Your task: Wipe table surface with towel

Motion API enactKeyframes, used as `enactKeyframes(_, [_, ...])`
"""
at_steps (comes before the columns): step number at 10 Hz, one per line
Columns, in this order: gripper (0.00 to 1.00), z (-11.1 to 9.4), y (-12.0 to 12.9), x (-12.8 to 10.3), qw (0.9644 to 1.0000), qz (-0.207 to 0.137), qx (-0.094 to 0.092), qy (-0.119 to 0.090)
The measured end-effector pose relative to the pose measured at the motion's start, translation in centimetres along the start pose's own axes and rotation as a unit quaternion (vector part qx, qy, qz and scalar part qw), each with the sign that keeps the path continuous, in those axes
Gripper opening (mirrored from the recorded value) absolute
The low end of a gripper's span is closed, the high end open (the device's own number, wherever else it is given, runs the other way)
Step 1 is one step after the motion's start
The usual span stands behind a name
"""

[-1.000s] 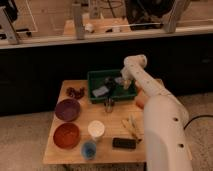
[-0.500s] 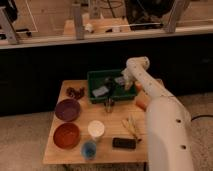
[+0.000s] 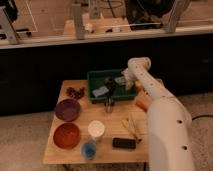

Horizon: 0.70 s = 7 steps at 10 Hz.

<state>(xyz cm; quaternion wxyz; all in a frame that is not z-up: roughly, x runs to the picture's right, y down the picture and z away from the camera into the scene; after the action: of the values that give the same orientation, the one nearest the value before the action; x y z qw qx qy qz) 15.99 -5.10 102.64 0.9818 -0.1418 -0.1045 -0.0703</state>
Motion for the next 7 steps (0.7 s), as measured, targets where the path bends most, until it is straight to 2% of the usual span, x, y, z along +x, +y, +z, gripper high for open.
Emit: enactKeyframes(7, [0.80,0.07,0.12,0.12,1.0000,0.001,-0.001,0.000])
